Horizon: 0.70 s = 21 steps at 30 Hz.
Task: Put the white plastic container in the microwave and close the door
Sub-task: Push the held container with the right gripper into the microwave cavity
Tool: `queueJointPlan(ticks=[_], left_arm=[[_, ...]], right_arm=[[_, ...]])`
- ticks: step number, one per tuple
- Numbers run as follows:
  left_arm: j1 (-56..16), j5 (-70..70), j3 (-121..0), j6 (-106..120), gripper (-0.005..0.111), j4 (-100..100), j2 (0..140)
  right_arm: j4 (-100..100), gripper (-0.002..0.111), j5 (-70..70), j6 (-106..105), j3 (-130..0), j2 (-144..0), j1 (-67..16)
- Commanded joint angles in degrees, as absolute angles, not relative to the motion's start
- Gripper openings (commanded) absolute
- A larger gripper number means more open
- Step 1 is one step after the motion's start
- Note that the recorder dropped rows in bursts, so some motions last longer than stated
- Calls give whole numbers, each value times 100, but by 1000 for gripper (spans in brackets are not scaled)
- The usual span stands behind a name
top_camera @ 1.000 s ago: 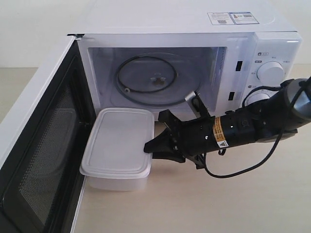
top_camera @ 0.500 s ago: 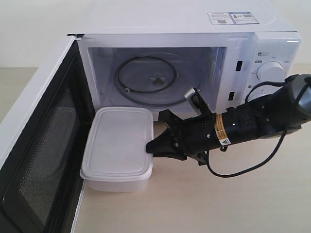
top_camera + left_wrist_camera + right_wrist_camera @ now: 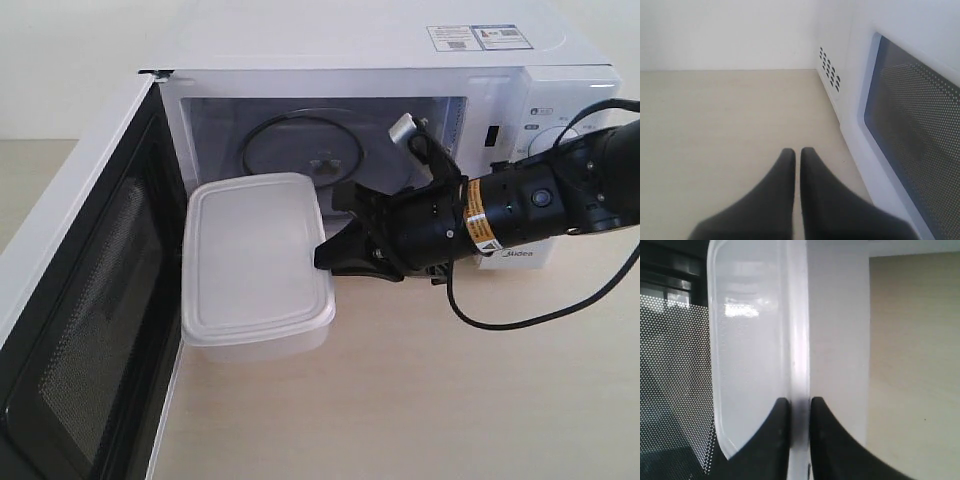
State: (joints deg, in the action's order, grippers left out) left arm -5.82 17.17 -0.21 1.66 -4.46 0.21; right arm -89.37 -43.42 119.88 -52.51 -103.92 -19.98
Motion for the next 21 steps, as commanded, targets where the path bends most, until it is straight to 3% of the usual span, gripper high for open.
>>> queueJointPlan(ticks=[1, 12, 21], left_arm=[[-576, 1694, 0, 181, 4, -492, 0], [-576, 1694, 0, 181, 4, -492, 0], [-576, 1694, 0, 181, 4, -492, 0]], right_arm=[[-8988, 0, -4339, 12013, -5268, -10250, -1988], [-8392, 0, -3874, 11992, -5077, -10237, -1988], [-4904, 0, -4589, 9535, -3803, -10176, -1999]])
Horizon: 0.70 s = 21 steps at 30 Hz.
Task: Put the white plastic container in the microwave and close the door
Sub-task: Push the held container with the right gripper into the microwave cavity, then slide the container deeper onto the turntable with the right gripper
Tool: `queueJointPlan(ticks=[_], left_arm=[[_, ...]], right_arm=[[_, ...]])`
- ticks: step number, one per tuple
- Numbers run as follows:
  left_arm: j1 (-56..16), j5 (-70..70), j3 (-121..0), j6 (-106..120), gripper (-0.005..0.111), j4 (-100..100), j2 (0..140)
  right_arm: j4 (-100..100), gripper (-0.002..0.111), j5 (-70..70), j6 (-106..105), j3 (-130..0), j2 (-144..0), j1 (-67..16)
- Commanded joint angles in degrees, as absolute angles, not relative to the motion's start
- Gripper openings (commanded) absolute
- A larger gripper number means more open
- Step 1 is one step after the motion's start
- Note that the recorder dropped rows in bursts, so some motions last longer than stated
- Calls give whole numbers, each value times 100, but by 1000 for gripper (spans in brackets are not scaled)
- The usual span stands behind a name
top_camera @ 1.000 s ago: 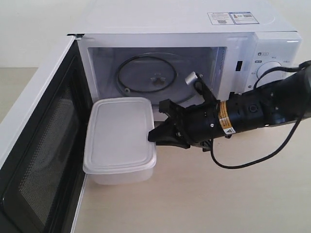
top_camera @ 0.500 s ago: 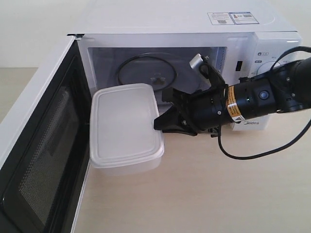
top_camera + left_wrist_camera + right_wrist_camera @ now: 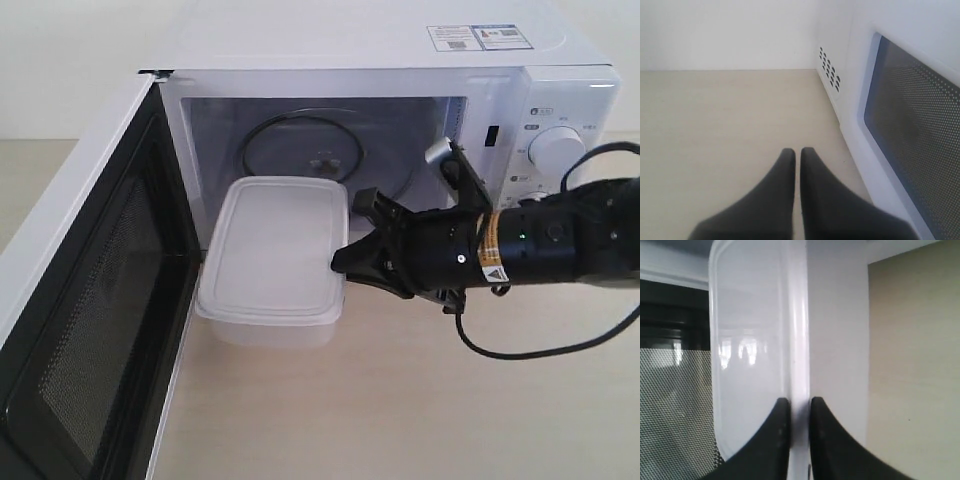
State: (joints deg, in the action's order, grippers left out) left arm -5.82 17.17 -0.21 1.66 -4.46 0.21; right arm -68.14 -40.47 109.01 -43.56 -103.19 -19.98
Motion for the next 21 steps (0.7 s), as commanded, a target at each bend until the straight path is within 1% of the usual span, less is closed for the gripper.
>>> queueJointPlan(ticks=[1, 5, 8, 10, 14, 21], left_arm=[[-576, 1694, 0, 181, 4, -492, 0], [-576, 1694, 0, 181, 4, -492, 0], [-576, 1694, 0, 181, 4, -492, 0], [-576, 1694, 0, 181, 4, -492, 0], [-576, 1694, 0, 181, 4, -492, 0], [-576, 1694, 0, 181, 4, -492, 0]], right_arm=[[-4400, 0, -4740, 9161, -3623, -10145, -1999], [-3140, 0, -5520, 8600, -3053, -10072, -1999], [-2733, 0, -5963, 8532, -2855, -10066, -1999], [-2507, 0, -5986, 8532, -2852, -10066, -2082], [-1368, 0, -5975, 8360, -2852, -10066, -2633], [1545, 0, -6581, 6864, -2852, -10066, -3956]])
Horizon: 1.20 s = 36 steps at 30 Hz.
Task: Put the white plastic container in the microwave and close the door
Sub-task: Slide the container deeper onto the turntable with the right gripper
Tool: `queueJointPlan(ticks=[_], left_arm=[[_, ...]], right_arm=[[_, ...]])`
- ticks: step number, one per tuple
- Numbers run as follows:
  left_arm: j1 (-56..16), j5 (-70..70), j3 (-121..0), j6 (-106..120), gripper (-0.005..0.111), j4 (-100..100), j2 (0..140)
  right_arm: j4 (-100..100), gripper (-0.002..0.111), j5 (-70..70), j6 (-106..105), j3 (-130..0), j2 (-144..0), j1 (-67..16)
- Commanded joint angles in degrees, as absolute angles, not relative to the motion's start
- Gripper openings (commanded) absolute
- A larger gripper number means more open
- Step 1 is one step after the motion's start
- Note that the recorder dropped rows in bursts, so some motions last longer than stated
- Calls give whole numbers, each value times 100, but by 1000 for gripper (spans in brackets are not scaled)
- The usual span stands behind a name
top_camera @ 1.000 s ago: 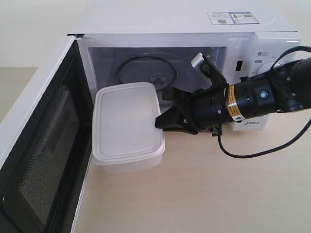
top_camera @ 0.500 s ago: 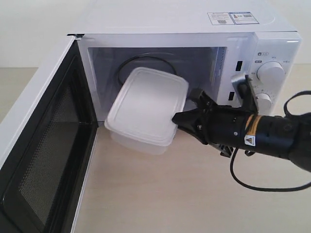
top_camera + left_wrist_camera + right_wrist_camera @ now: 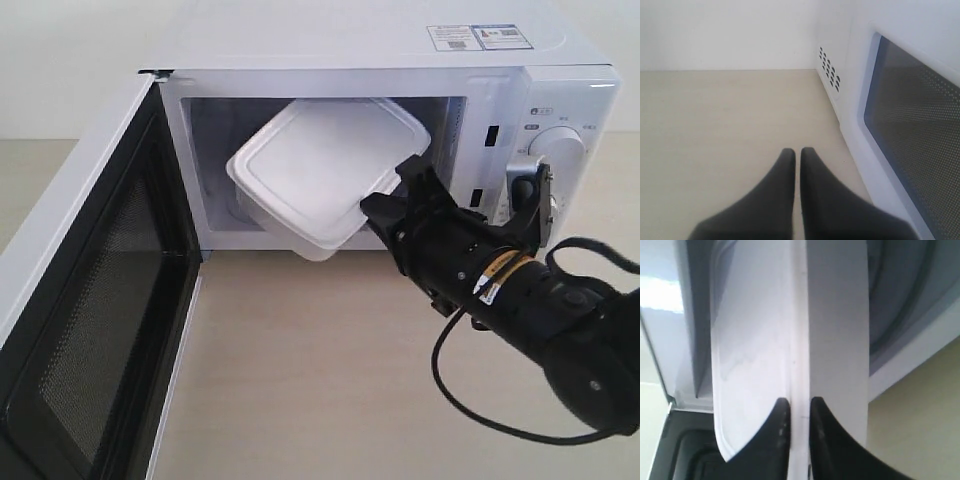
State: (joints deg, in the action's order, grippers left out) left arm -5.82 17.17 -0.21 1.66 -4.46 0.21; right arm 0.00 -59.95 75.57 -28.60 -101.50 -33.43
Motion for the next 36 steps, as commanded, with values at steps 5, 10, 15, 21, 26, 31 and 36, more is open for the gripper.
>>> queueJointPlan(ticks=[5, 10, 15, 21, 26, 31, 36], left_arm=[[-576, 1694, 0, 181, 4, -492, 0], [-576, 1694, 0, 181, 4, -492, 0], [-576, 1694, 0, 181, 4, -492, 0], [-576, 1694, 0, 181, 4, -492, 0], [-576, 1694, 0, 181, 4, -492, 0], [-576, 1694, 0, 181, 4, -492, 0], [-576, 1694, 0, 181, 4, -492, 0]], right_arm=[[2145, 0, -6529, 6691, -2866, -10066, -4186], [2274, 0, -6220, 6743, -2866, -10066, -4186], [2280, 0, -5198, 6753, -3070, -10066, -4186], [2417, 0, -4883, 6246, -3708, -10066, -4186], [2692, 0, -4463, 5970, -4301, -10162, -4186], [2879, 0, -4170, 5982, -4668, -10477, -4186], [3265, 0, -4192, 5995, -4824, -10764, -4186]])
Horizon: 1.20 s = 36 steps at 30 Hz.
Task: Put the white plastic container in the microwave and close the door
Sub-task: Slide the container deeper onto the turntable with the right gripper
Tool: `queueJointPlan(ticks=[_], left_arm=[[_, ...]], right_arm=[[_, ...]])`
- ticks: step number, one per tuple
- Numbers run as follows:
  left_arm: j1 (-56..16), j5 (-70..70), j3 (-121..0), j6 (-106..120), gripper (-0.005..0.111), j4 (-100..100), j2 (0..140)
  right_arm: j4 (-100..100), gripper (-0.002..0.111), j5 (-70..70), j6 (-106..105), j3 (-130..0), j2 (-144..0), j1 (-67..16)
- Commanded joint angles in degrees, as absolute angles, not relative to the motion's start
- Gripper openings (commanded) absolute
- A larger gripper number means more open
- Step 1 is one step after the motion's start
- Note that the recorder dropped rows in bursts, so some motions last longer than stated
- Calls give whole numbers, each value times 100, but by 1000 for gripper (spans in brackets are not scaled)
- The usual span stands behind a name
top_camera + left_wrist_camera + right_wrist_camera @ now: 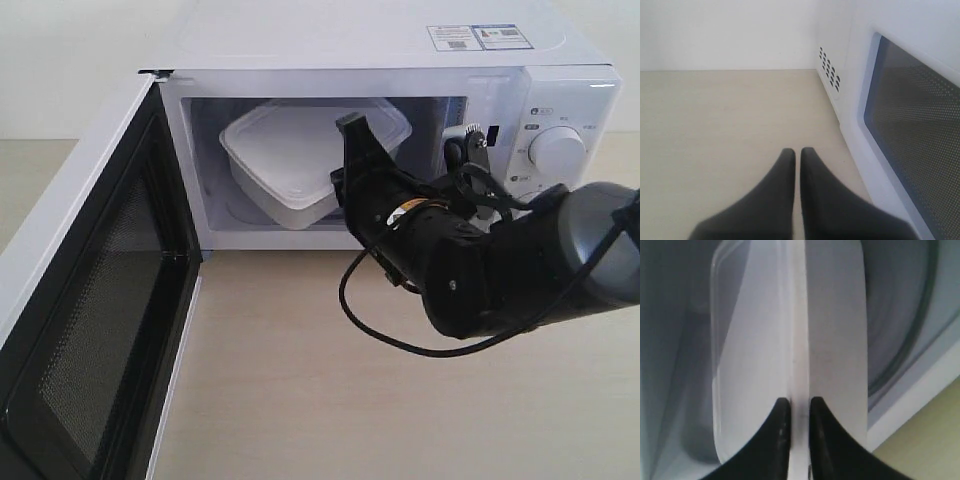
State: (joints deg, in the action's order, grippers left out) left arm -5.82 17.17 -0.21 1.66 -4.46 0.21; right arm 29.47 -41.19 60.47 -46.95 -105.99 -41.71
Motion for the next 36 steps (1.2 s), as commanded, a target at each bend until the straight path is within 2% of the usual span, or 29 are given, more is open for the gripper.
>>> queueJointPlan(ticks=[1, 8, 15, 36], left_arm=[[-576, 1694, 0, 181, 4, -492, 0], [-576, 1694, 0, 181, 4, -492, 0], [-576, 1694, 0, 181, 4, -492, 0], [-576, 1694, 0, 181, 4, -492, 0]], right_arm=[[3380, 0, -4192, 5995, -4863, -10814, -4186], [3475, 0, -4120, 5937, -5216, -10871, -4101], [3555, 0, -3185, 5584, -5672, -10871, -3826], [3906, 0, -3097, 5367, -5724, -10871, -3826]])
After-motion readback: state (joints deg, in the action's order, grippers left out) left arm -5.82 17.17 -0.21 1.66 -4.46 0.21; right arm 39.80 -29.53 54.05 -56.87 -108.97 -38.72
